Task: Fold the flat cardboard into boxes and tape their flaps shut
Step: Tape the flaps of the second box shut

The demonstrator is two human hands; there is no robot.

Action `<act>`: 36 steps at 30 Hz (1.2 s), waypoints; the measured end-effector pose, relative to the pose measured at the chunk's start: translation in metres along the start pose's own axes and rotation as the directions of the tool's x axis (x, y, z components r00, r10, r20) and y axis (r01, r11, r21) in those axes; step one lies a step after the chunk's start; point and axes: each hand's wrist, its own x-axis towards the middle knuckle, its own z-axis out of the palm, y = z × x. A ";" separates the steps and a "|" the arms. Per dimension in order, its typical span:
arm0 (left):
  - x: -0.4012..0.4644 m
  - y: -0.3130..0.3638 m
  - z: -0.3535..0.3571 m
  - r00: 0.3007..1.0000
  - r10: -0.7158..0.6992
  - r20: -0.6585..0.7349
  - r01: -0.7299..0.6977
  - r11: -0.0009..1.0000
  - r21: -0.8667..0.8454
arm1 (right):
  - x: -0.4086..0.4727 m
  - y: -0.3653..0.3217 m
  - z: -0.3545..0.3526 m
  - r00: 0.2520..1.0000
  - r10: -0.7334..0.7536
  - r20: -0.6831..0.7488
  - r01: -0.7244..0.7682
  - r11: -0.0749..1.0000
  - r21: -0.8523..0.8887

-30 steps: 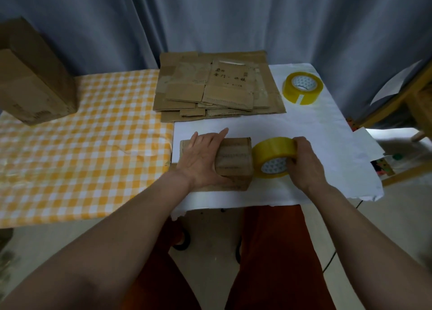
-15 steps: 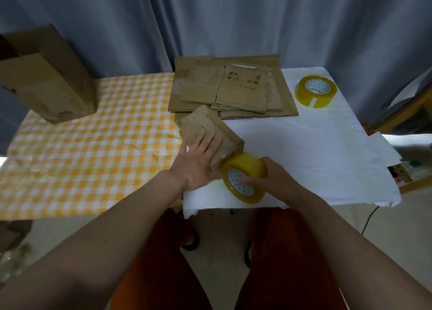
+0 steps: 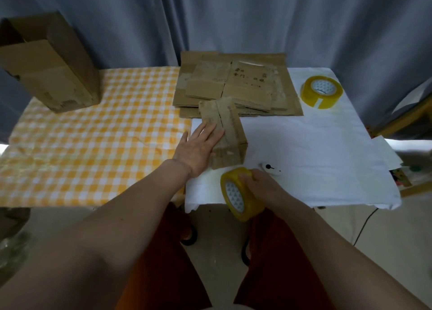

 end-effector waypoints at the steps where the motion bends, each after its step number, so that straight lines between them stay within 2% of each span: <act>1: -0.003 0.003 0.003 0.998 -0.048 -0.038 0.045 0.997 -0.070 | -0.001 -0.001 0.001 1.000 0.004 0.007 -0.004 0.999 0.043; 4: -0.015 0.019 0.010 0.930 -0.318 -0.182 0.231 0.895 -0.381 | -0.004 -0.002 0.005 0.999 0.038 0.038 -0.044 0.984 0.174; 6: -0.019 0.030 0.013 0.904 -0.411 -0.117 0.251 0.734 -0.631 | -0.004 -0.003 0.007 0.998 0.050 0.046 -0.061 0.962 0.267; 7: -0.019 0.034 0.014 0.905 -0.423 -0.044 0.230 0.573 -0.787 | -0.004 -0.003 0.007 0.998 0.055 0.043 -0.066 0.949 0.309; 8: -0.019 0.039 0.013 0.901 -0.430 0.055 0.217 0.338 -0.916 | -0.005 -0.003 0.007 0.998 0.059 0.036 -0.068 0.934 0.351; 9: -0.019 0.041 0.011 0.895 -0.420 0.151 0.219 0.117 -0.969 | -0.004 -0.003 0.006 0.998 0.059 0.030 -0.066 0.920 0.387; 10: -0.019 0.043 0.010 0.898 -0.395 0.196 0.214 0.003 -0.977 | -0.005 -0.002 0.005 0.998 0.057 0.037 -0.067 0.908 0.413; 11: -0.020 0.043 0.009 0.911 -0.365 0.192 0.209 0.008 -0.978 | -0.004 -0.001 0.003 0.997 0.047 0.057 -0.066 0.902 0.426; 13: -0.022 0.045 0.014 0.941 -0.308 0.138 0.180 0.111 -0.977 | 0.000 0.002 -0.004 0.997 0.018 0.077 -0.051 0.894 0.445; 14: -0.023 0.046 0.015 0.947 -0.295 0.124 0.171 0.141 -0.975 | 0.004 0.005 -0.008 0.999 0.019 0.040 -0.034 0.896 0.442; 15: -0.023 0.046 0.015 0.949 -0.292 0.122 0.167 0.134 -0.977 | 0.012 0.010 -0.014 0.998 0.033 -0.058 -0.007 0.915 0.402; 17: -0.022 0.046 0.016 0.945 -0.295 0.140 0.172 0.085 -0.981 | 0.034 0.024 -0.027 0.941 0.051 -0.336 0.000 0.988 0.152; 18: -0.021 0.045 0.017 0.944 -0.294 0.148 0.175 0.069 -0.982 | 0.044 0.032 -0.032 0.903 0.042 -0.428 -0.042 0.999 0.009; 21: -0.022 0.045 0.019 0.946 -0.276 0.171 0.187 0.030 -0.982 | 0.066 0.051 -0.034 0.893 0.035 -0.448 -0.192 0.932 -0.309; 22: -0.022 0.045 0.019 0.945 -0.274 0.177 0.191 0.025 -0.981 | 0.071 0.056 -0.034 0.893 0.031 -0.448 -0.205 0.916 -0.345; 24: -0.022 0.047 0.016 0.943 -0.276 0.185 0.201 0.030 -0.979 | 0.073 0.058 -0.034 0.891 0.044 -0.453 -0.191 0.939 -0.285; 26: -0.022 0.047 0.012 0.940 -0.270 0.210 0.230 0.045 -0.972 | 0.071 0.056 -0.039 0.906 0.002 -0.423 -0.101 0.972 -0.212; 27: -0.022 0.047 0.011 0.936 -0.262 0.233 0.254 0.048 -0.966 | 0.068 0.053 -0.042 0.896 -0.069 -0.438 -0.005 0.986 -0.167; 29: -0.022 0.045 0.009 0.929 -0.243 0.279 0.299 0.046 -0.953 | 0.054 0.029 -0.041 0.803 -0.296 -0.517 0.275 0.954 -0.119; 31: -0.022 0.046 0.006 0.921 -0.246 0.303 0.327 0.062 -0.943 | 0.043 -0.005 -0.033 0.716 -0.529 -0.455 0.522 0.839 -0.155; 33: -0.023 0.049 0.001 0.896 -0.288 0.337 0.361 0.035 -0.932 | 0.041 -0.028 -0.023 0.723 -0.641 -0.258 0.598 0.767 -0.232; 34: -0.025 0.052 -0.001 0.871 -0.335 0.360 0.375 -0.021 -0.927 | 0.042 -0.033 -0.019 0.749 -0.638 -0.179 0.597 0.767 -0.236; 36: -0.029 0.058 -0.001 0.768 -0.475 0.430 0.385 -0.194 -0.902 | 0.045 -0.033 -0.018 0.793 -0.593 -0.138 0.568 0.802 -0.186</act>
